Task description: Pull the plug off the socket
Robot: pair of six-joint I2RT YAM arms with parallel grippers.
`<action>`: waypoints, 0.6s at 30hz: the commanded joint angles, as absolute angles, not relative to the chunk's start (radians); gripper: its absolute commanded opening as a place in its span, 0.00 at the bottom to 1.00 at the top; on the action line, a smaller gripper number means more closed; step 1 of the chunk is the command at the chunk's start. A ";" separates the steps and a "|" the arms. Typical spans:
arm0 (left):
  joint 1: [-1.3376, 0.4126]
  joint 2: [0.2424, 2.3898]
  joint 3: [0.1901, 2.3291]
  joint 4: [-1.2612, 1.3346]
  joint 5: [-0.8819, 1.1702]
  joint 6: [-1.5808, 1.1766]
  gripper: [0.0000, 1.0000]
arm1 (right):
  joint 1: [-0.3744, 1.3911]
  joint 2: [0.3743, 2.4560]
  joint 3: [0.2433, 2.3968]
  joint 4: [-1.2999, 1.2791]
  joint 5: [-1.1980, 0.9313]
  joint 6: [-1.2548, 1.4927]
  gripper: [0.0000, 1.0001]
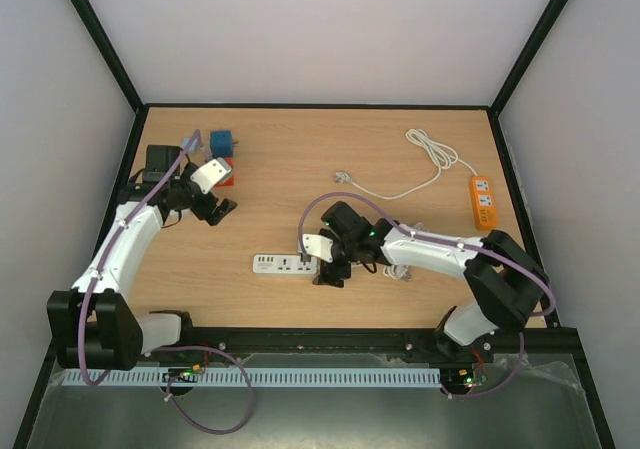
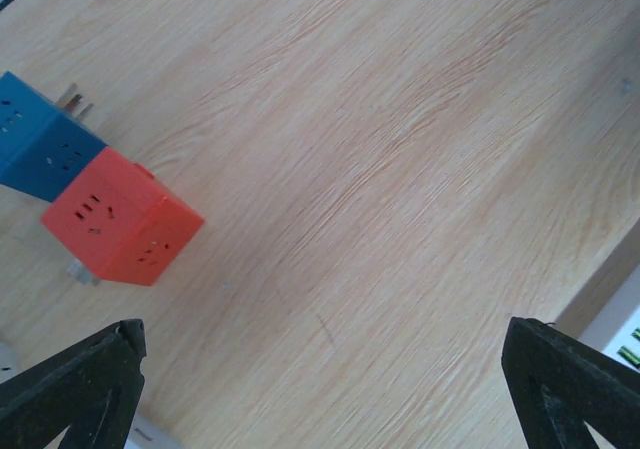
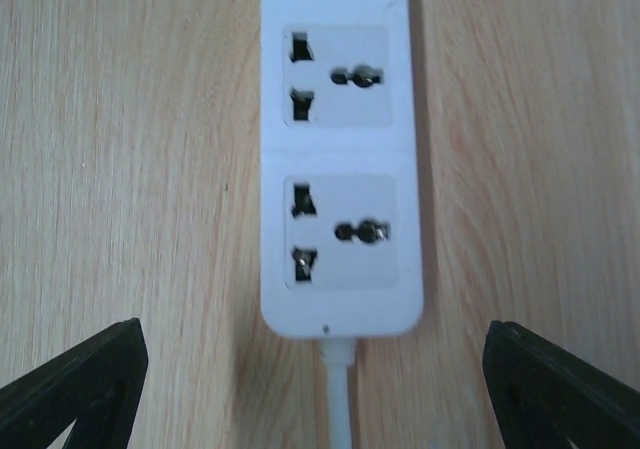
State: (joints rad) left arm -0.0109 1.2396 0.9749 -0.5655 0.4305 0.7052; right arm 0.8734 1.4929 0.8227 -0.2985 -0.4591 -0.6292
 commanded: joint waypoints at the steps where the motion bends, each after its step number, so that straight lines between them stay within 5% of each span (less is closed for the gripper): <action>1: -0.009 1.205 0.936 -0.517 0.507 0.627 0.99 | 0.917 1.553 0.876 -0.259 -0.414 -0.604 0.90; 11: -0.009 1.175 0.906 -0.486 0.565 0.571 1.00 | 0.925 1.663 0.920 -0.211 -0.377 -0.607 0.84; 18: -0.009 1.180 0.905 -0.479 0.575 0.561 0.99 | 0.923 1.701 0.928 -0.190 -0.347 -0.609 0.57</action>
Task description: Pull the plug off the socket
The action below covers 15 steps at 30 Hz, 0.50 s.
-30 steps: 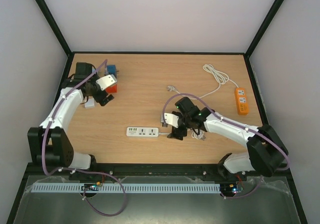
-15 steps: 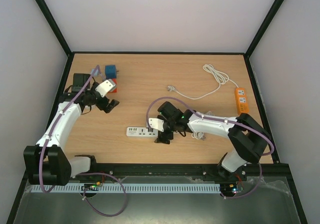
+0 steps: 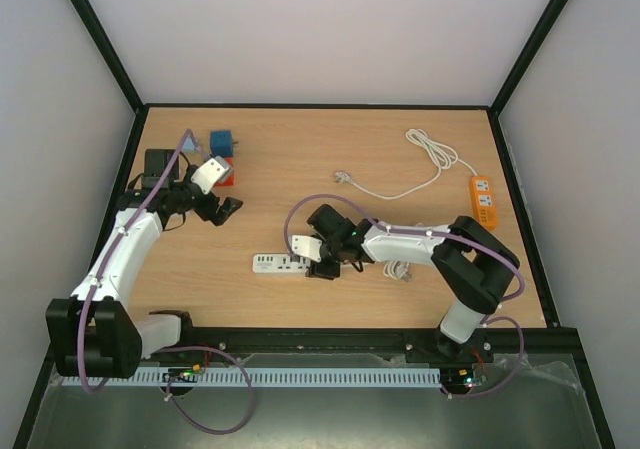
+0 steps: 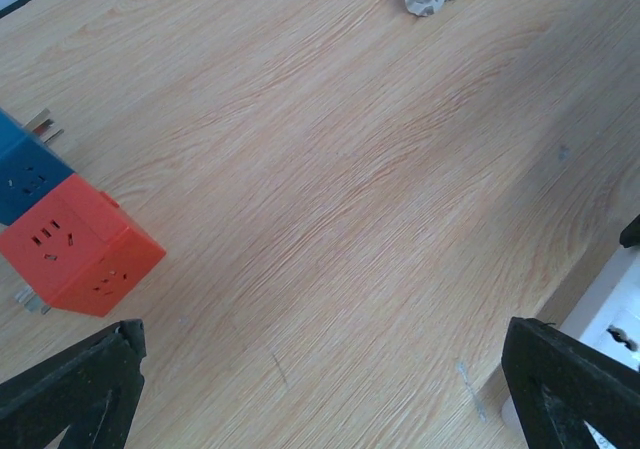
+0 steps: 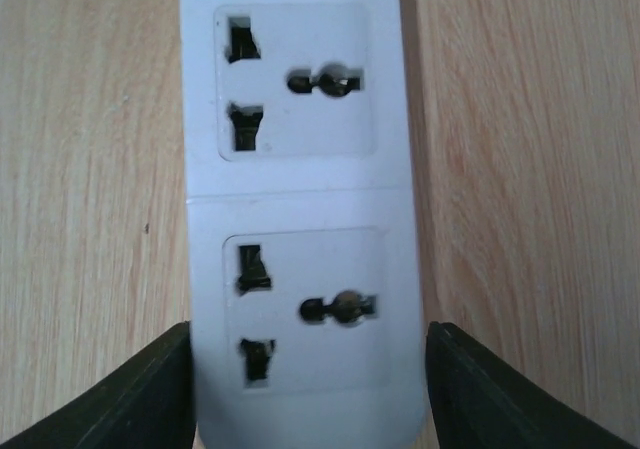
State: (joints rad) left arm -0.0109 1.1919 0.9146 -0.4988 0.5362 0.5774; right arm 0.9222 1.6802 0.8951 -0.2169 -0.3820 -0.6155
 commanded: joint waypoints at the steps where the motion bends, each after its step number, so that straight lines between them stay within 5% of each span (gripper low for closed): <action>1: -0.009 1.180 0.905 -0.479 0.574 0.561 0.99 | 0.918 1.704 0.931 -0.190 -0.349 -0.602 0.52; 4: -0.009 1.175 0.904 -0.481 0.572 0.561 0.99 | 0.881 1.716 0.949 -0.196 -0.373 -0.577 0.41; 15: -0.009 1.170 0.897 -0.480 0.569 0.565 1.00 | 0.718 1.700 0.927 -0.206 -0.380 -0.565 0.37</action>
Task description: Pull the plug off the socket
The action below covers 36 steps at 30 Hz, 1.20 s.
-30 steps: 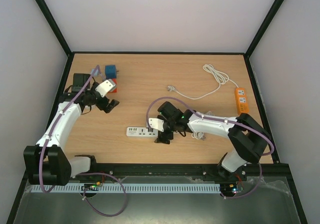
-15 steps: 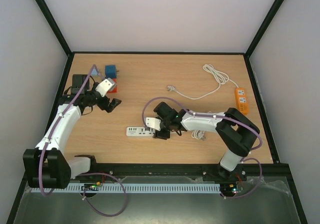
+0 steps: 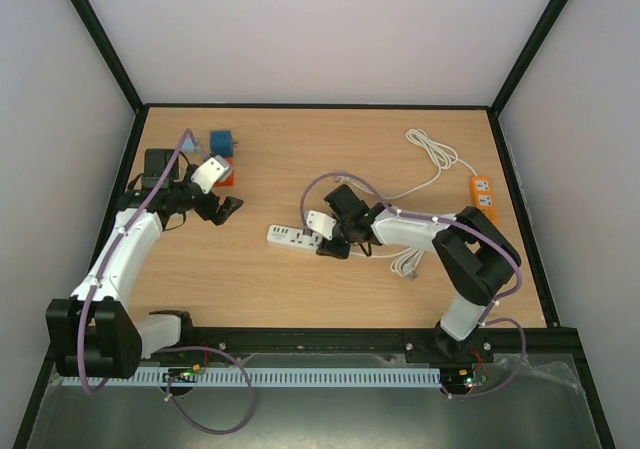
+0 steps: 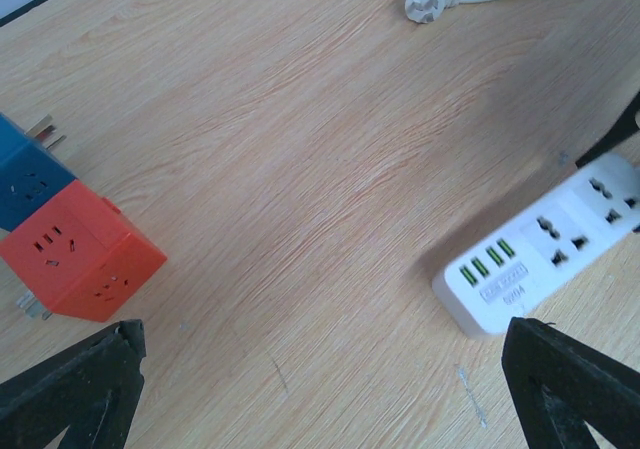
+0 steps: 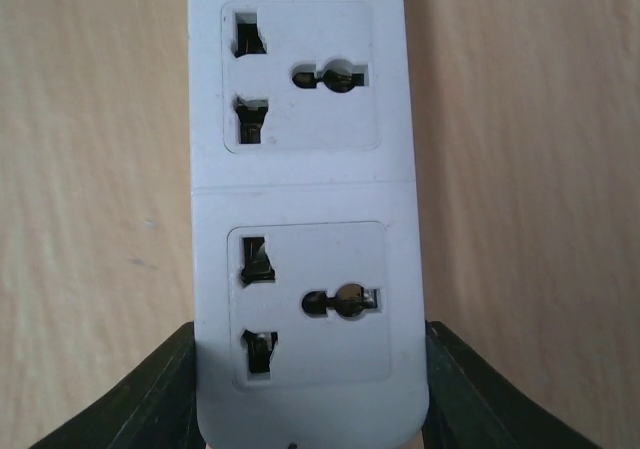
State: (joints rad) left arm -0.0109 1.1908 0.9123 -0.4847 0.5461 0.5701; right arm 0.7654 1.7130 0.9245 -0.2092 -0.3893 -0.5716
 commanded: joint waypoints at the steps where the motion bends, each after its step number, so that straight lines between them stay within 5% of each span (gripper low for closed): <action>1: -0.009 1.170 0.898 -0.480 0.570 0.565 0.99 | 0.701 1.699 0.923 -0.204 -0.378 -0.563 0.37; 14: -0.009 1.161 0.898 -0.486 0.566 0.569 0.99 | 0.474 1.695 0.891 -0.160 -0.368 -0.534 0.37; 36: -0.009 1.163 0.894 -0.489 0.580 0.571 0.99 | 0.225 1.696 0.878 -0.319 -0.392 -0.876 0.42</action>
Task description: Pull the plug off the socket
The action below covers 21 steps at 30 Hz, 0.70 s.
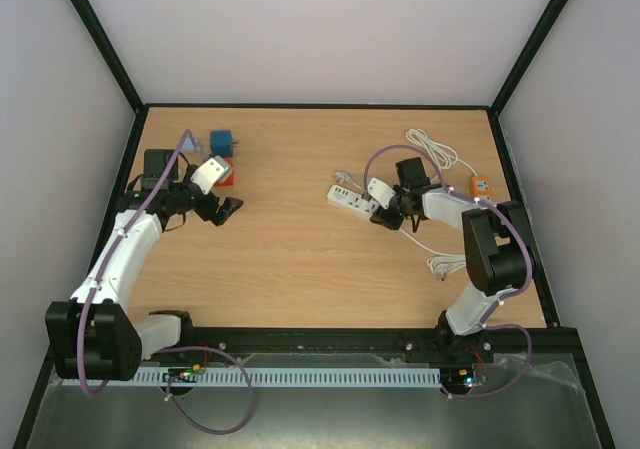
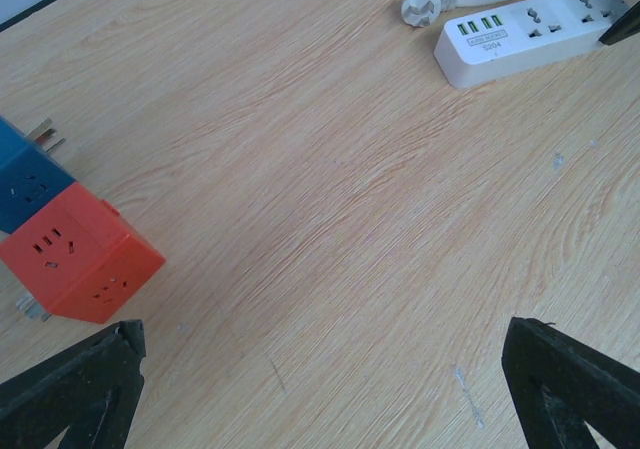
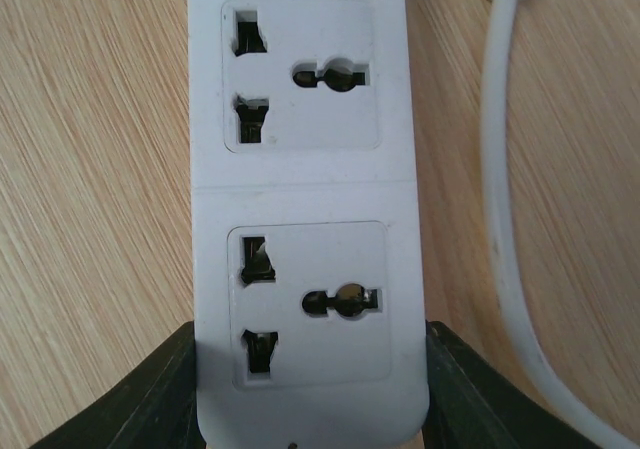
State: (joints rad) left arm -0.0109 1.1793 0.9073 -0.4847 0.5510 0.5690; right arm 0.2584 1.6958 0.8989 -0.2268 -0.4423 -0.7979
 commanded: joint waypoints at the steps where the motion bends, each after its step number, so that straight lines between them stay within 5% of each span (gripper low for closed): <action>1: -0.009 1.163 0.894 -0.490 0.579 0.572 0.99 | 0.219 1.696 0.877 -0.326 -0.391 -0.886 0.42; 13: -0.009 1.168 0.898 -0.483 0.573 0.559 0.99 | 0.159 1.654 0.840 -0.384 -0.394 -0.992 0.47; 21: -0.009 1.178 0.910 -0.480 0.572 0.543 0.99 | 0.160 1.592 0.876 -0.441 -0.461 -0.971 0.79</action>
State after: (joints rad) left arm -0.0109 1.1793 0.9073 -0.4843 0.5510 0.5556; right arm 0.1635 1.6470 0.8631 -0.3527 -0.4431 -0.9707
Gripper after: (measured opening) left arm 0.995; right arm 0.753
